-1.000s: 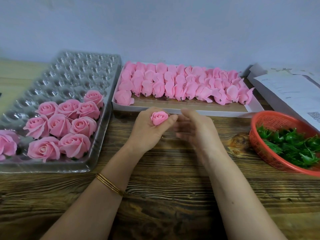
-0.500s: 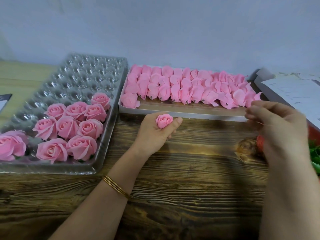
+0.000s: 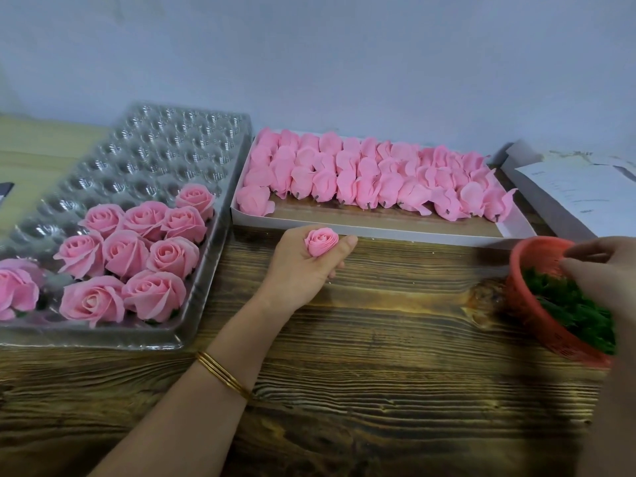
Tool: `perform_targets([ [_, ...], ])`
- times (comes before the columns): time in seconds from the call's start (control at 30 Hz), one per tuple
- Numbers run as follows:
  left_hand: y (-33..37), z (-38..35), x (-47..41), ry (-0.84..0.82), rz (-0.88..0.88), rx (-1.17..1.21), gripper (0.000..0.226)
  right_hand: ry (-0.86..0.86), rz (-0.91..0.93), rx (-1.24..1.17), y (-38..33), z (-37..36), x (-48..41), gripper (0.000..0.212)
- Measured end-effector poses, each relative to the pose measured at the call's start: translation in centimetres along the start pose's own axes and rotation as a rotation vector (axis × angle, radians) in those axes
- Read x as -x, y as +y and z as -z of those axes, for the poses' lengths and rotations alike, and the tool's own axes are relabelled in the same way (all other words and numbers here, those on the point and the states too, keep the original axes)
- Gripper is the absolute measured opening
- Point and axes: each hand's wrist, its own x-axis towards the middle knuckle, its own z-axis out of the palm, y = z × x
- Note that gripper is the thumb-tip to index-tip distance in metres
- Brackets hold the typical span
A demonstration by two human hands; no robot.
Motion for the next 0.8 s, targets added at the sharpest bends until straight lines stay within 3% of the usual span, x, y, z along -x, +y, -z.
perform_targets([
  [0.13,-0.1,0.0,-0.1,0.014,0.017,0.014,0.023,-0.085,0.037,0.169,-2.8,-0.6,2.3,0.014],
  [0.2,-0.1,0.1,-0.1,0.016,0.025,0.024,0.022,-0.113,0.079,0.242,-3.4,-0.7,2.4,0.023],
  [0.53,-0.1,0.0,0.0,0.024,0.019,0.017,0.025,-0.258,0.118,0.325,-4.4,-0.4,3.3,0.035],
  [0.67,-0.1,0.0,0.0,0.023,0.009,0.013,0.026,-0.246,0.141,0.271,-4.3,-0.4,3.5,0.012],
  [0.8,-0.1,-0.1,0.0,0.022,0.008,0.004,0.027,-0.222,0.162,0.285,-4.0,-0.6,3.4,0.016],
])
